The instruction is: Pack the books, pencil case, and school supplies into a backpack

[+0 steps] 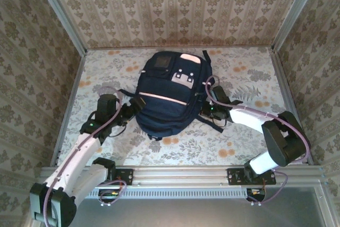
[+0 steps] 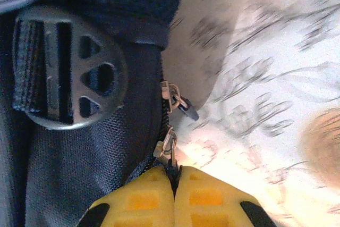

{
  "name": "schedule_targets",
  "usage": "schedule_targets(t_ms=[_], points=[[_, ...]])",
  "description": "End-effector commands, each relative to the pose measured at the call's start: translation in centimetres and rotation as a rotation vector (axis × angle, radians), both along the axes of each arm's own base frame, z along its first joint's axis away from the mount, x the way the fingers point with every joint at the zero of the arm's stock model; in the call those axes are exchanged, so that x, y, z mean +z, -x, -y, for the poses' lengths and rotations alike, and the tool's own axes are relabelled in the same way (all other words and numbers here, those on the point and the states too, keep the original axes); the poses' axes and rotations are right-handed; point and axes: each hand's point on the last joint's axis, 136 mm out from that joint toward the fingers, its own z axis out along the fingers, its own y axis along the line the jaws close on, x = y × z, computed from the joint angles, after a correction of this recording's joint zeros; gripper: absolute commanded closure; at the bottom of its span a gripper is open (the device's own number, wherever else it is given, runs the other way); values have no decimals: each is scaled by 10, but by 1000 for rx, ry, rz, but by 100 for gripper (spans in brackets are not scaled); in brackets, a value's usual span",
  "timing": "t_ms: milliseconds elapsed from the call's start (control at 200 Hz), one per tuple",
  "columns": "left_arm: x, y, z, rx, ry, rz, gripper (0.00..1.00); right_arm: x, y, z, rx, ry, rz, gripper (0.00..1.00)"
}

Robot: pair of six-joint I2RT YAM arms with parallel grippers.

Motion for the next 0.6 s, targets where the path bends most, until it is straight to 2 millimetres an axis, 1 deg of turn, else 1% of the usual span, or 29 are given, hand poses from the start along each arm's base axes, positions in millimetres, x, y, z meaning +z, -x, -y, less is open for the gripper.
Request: schedule_targets(t_ms=[0,135,195,240,280,325,380,410,425,505,525,540,575,580,595], points=[[26,3,2,-67,-15,127,0,-4,7,40,-128,35,-51,100],[42,5,3,-99,-25,201,0,-4,3,62,-182,44,-44,100],[44,5,3,-108,-47,201,0,-3,1,67,-188,48,-38,96],[43,4,1,-113,-79,189,0,-2,1,69,-190,52,-37,90],[44,3,-1,-115,-104,186,0,-1,0,69,-187,50,-32,81],[45,1,-3,-117,-132,187,0,2,-1,69,-179,49,-21,68],[50,-2,-4,-119,-153,202,0,8,-1,69,-178,50,-8,54],[53,-4,-5,-118,-165,214,0,6,1,69,-176,56,-10,47],[55,-5,-6,-114,-172,221,0,16,0,69,-174,50,20,44],[68,-10,-8,-103,-198,264,0,28,6,71,-143,67,65,32],[72,-11,-8,-105,-200,279,0,33,8,73,-132,79,79,25],[76,-12,-8,-110,-202,294,0,36,9,74,-126,89,91,22],[86,-13,-6,-122,-211,336,0,47,12,77,-110,118,131,3],[87,-14,-6,-124,-214,341,0,49,13,77,-108,124,138,1],[89,-14,-6,-130,-221,354,0,56,13,78,-100,141,164,0]])
